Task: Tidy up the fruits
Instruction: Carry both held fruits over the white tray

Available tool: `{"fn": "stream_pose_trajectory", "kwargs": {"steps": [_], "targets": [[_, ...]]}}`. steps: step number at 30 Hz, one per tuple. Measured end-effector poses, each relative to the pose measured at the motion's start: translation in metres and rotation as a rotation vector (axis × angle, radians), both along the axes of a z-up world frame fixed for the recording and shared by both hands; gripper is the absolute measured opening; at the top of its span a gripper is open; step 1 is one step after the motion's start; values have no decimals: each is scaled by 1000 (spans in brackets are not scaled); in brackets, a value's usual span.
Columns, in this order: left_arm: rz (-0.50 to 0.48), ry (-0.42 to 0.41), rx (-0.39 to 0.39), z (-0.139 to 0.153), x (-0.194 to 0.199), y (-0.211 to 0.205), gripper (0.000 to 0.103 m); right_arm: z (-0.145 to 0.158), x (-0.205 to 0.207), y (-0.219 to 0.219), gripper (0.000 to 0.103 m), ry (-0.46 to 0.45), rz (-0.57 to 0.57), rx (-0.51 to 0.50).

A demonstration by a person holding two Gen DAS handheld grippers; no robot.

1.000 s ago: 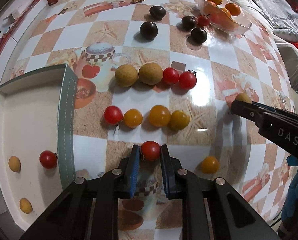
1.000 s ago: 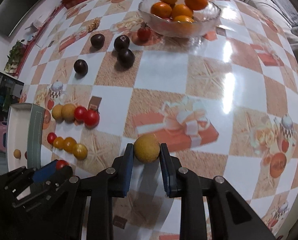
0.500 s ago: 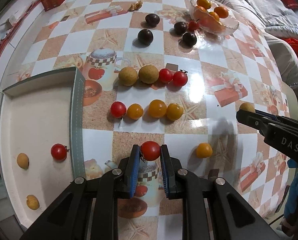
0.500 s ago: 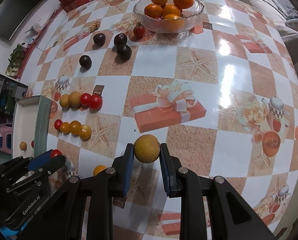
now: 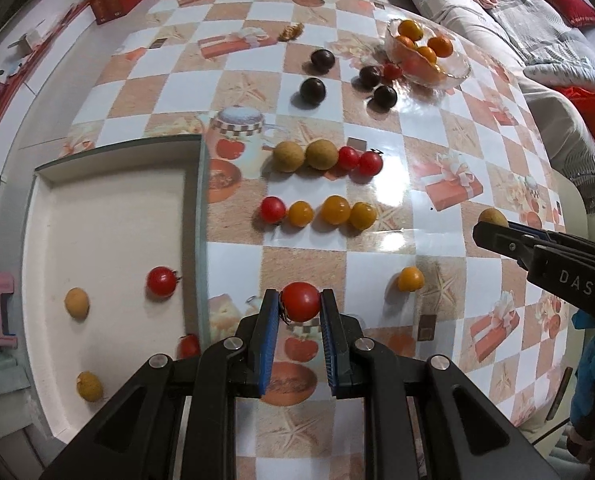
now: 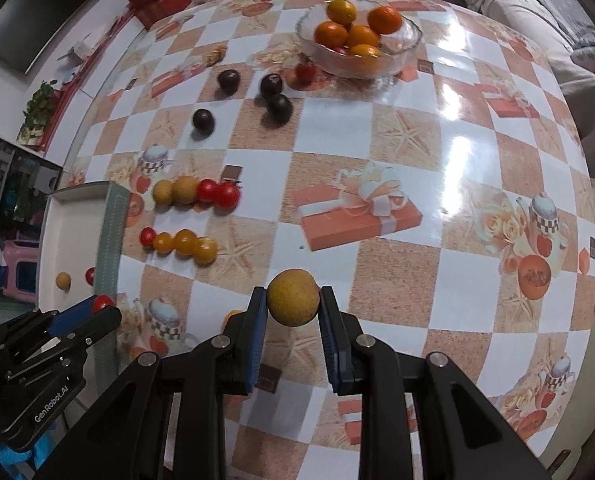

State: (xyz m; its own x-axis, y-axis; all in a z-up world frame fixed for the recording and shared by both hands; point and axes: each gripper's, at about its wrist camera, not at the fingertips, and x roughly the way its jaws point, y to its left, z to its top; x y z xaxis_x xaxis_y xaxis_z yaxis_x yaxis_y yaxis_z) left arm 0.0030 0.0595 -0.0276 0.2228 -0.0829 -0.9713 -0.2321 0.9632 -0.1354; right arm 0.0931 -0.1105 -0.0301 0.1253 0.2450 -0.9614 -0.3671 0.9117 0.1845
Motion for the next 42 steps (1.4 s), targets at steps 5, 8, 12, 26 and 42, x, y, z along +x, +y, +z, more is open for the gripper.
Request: {"fn": "stream_pose_trajectory", "kwargs": {"steps": [5, 8, 12, 26, 42], "targets": [[21, -19, 0, 10, -11, 14, 22, 10, -8, 14, 28, -11, 30, -1], [32, -25, 3, 14, -18, 23, 22, 14, -13, 22, 28, -15, 46, 1], [52, -28, 5, 16, -29, 34, 22, 18, -21, 38, 28, -20, 75, 2], [133, 9, 27, 9, -84, 83, 22, 20, -61, 104, 28, -7, 199, 15], [266, 26, 47, -5, -125, 148, 22, 4, -107, 189, 28, 35, 342, 18]]}}
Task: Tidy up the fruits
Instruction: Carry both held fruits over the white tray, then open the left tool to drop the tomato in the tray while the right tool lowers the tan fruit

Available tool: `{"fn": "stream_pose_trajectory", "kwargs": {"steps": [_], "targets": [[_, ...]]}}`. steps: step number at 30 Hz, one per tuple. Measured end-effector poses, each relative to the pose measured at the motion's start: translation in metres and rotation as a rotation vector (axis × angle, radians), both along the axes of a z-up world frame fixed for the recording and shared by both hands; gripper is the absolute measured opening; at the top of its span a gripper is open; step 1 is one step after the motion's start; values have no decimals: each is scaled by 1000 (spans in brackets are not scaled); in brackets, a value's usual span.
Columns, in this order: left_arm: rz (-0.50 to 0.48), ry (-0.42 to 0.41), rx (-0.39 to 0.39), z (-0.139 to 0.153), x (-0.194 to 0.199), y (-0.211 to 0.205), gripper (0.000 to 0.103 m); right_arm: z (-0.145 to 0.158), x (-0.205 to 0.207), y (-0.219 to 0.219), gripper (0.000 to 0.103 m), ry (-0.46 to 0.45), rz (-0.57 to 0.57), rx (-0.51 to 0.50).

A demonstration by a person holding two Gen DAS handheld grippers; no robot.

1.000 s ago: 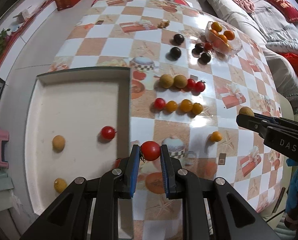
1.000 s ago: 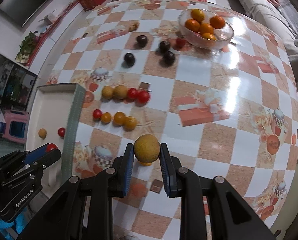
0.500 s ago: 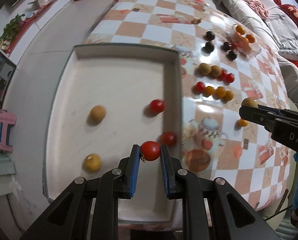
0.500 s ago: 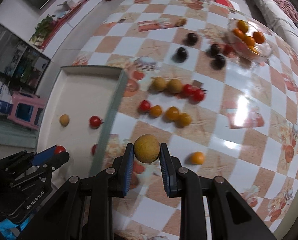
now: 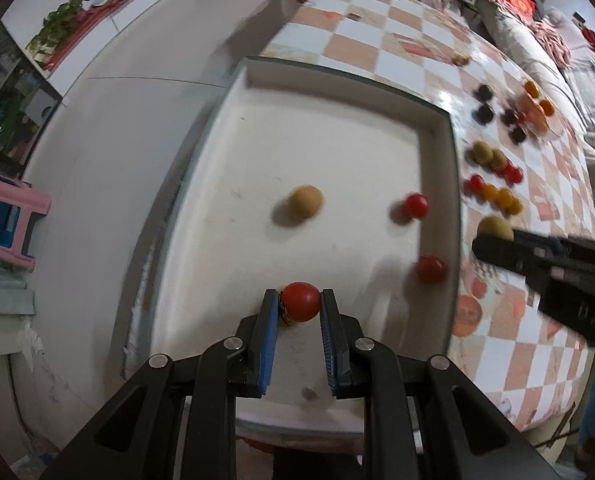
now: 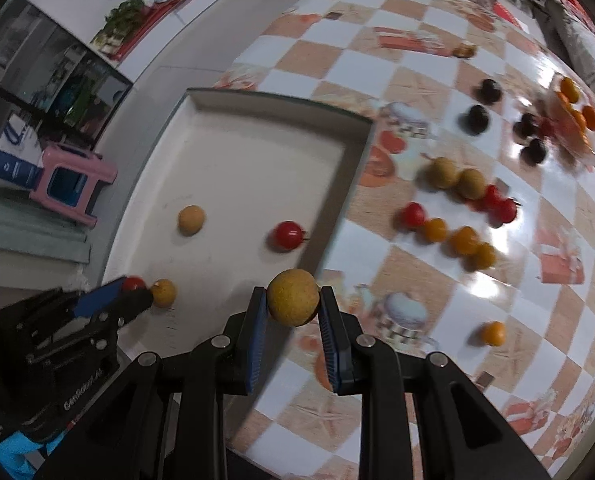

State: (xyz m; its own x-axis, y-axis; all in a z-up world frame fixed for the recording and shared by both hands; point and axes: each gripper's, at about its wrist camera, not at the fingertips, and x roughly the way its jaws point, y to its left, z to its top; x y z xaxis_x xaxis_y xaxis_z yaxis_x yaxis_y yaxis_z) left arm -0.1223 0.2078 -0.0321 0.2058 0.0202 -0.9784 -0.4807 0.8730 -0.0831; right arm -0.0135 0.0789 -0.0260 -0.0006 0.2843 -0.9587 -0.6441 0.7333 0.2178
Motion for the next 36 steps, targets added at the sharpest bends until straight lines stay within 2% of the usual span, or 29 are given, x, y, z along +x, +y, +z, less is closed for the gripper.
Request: {"fn": "stream_pose_trajectory", "kwargs": {"steps": [8, 21, 23, 24, 25, 26, 34, 36], "targets": [[18, 7, 28, -17, 17, 29, 22, -18, -11, 28, 28, 25, 31, -21], [-23, 80, 30, -47, 24, 28, 23, -54, -21, 52, 28, 78, 68, -91], [-27, 88, 39, -48, 24, 28, 35, -56, -21, 55, 28, 80, 76, -94], [-25, 88, 43, -48, 25, 28, 60, -57, -22, 55, 29, 82, 82, -97], [-16, 86, 62, -47, 25, 29, 68, -57, -22, 58, 29, 82, 86, -101], [-9, 80, 85, -45, 24, 30, 69, -58, -21, 59, 29, 78, 86, -106], [-16, 100, 86, -46, 22, 34, 69, -55, -18, 56, 44, 94, 86, -80], [-5, 101, 87, -45, 21, 36, 69, -49, -15, 50, 52, 98, 91, -67]]}}
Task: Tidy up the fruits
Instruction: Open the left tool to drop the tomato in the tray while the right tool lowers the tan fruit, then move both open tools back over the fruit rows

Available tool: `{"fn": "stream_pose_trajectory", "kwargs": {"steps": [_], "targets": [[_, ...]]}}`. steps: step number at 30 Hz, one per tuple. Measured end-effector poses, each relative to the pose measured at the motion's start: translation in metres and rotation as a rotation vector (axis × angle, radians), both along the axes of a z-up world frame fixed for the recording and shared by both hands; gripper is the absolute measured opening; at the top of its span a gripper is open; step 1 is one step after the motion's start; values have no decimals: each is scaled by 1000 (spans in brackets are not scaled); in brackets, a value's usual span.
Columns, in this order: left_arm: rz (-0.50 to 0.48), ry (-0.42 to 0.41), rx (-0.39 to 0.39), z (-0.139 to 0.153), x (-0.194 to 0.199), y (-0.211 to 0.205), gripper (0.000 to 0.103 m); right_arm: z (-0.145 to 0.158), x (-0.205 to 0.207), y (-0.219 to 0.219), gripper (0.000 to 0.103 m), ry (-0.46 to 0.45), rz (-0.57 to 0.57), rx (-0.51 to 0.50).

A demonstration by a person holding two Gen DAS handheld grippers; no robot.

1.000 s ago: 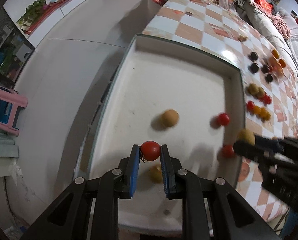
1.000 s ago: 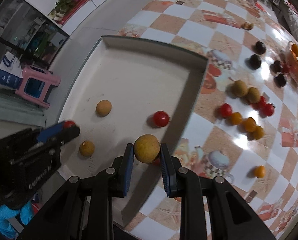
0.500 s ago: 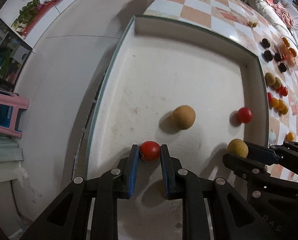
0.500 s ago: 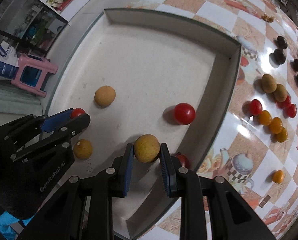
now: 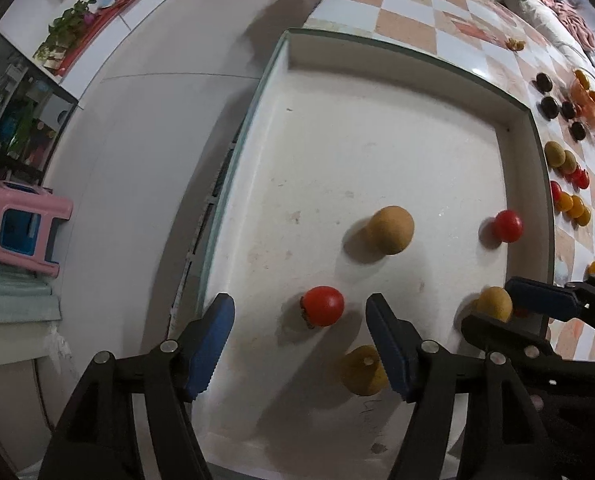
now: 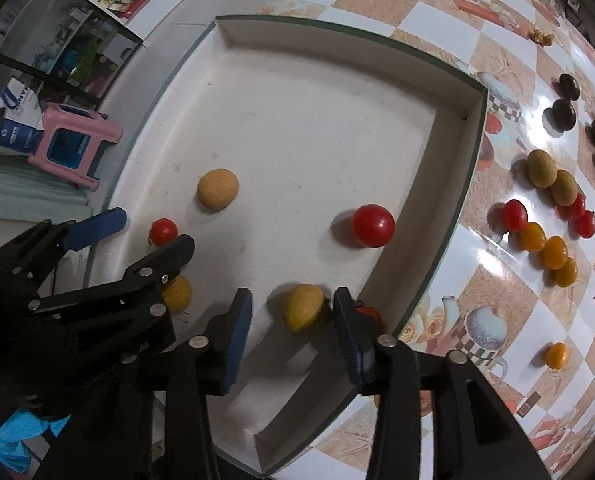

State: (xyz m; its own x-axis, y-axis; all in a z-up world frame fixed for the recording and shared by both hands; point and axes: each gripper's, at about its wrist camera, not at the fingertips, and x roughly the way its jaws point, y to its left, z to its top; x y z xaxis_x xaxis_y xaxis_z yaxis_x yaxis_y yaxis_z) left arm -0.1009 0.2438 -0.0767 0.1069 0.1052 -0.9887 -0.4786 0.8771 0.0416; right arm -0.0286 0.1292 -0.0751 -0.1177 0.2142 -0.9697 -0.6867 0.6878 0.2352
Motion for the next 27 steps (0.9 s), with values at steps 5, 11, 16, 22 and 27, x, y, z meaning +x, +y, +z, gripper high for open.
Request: {"fn": "stream_pose_trajectory", "kwargs": {"steps": [5, 11, 16, 22, 27], "targets": [[52, -20, -48, 5, -6, 8, 69, 15, 3, -6, 69, 13, -12, 59], [44, -27, -34, 15, -6, 8, 69, 36, 10, -21, 83, -16, -43, 98], [-13, -32, -29, 26, 8, -13, 69, 47, 24, -51, 83, -64, -123, 91], [-80, -63, -32, 40, 26, -45, 69, 42, 42, -102, 83, -94, -245, 25], [-169, -99, -37, 56, 49, -77, 69, 27, 49, -157, 83, -85, -351, -48]]}}
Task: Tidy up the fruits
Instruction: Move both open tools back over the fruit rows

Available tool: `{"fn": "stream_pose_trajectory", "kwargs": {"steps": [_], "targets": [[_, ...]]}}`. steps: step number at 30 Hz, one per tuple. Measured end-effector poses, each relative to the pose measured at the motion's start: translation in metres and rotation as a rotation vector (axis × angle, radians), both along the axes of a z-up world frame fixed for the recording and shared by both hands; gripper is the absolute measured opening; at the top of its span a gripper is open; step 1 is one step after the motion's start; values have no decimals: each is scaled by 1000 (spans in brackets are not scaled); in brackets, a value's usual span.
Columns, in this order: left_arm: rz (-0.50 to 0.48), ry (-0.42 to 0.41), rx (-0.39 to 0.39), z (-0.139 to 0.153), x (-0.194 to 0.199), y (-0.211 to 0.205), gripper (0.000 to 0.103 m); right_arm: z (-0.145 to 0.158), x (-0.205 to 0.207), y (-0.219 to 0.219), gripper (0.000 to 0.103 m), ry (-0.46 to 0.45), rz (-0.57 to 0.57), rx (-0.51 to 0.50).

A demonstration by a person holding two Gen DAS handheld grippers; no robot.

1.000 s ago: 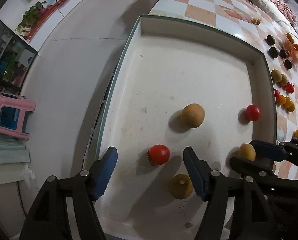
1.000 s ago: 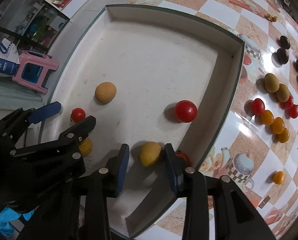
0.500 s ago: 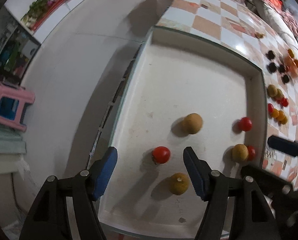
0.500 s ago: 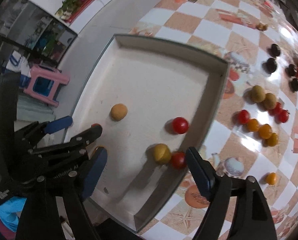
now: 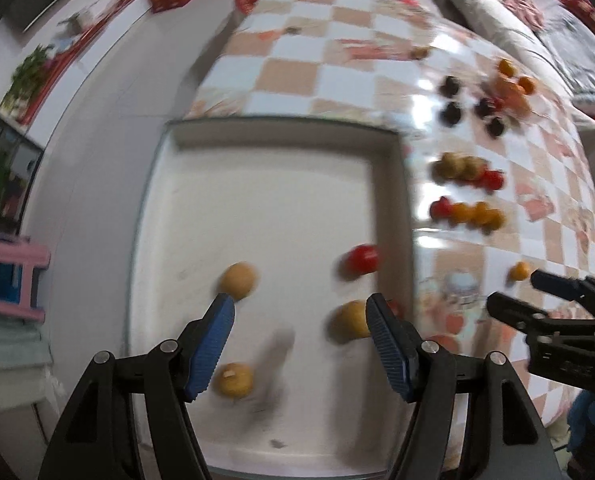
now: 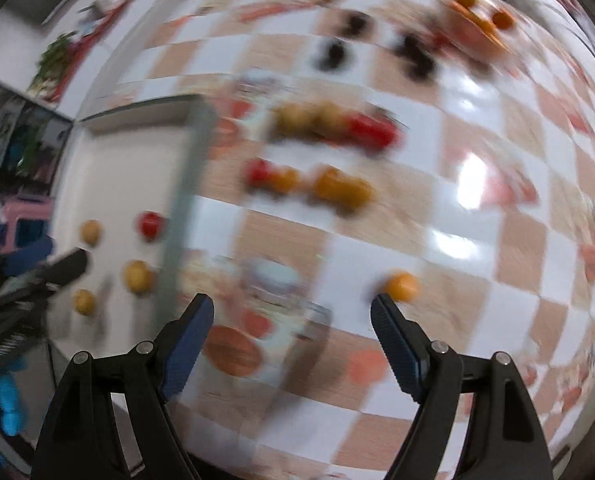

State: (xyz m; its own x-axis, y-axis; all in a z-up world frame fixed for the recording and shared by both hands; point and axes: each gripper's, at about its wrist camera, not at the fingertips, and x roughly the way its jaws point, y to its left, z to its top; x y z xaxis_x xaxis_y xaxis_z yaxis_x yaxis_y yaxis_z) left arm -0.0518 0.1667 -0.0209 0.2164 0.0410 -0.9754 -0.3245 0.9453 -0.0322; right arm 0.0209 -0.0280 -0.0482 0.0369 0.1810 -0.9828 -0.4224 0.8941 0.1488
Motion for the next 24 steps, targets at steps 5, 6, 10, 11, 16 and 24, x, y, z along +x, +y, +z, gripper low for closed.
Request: {"fn": "stream_pose_trajectory", "kwargs": {"steps": [5, 6, 10, 11, 16, 24], "targets": [[-86, -36, -18, 10, 25, -36, 69, -15, 6, -46, 83, 20, -81, -42], [-103, -39, -21, 11, 31, -44, 69, -17, 6, -51, 83, 23, -90, -45], [-157, -51, -37, 11, 48, -69, 69, -18, 8, -64, 83, 27, -108, -46], [-169, -52, -39, 10, 52, -75, 69, -19, 8, -68, 83, 27, -109, -44], [-213, -56, -50, 3, 70, -94, 69, -21, 8, -73, 83, 26, -85, -18], [-264, -42, -54, -17, 97, -112, 69, -32, 12, -56, 83, 6, -43, 25]]}}
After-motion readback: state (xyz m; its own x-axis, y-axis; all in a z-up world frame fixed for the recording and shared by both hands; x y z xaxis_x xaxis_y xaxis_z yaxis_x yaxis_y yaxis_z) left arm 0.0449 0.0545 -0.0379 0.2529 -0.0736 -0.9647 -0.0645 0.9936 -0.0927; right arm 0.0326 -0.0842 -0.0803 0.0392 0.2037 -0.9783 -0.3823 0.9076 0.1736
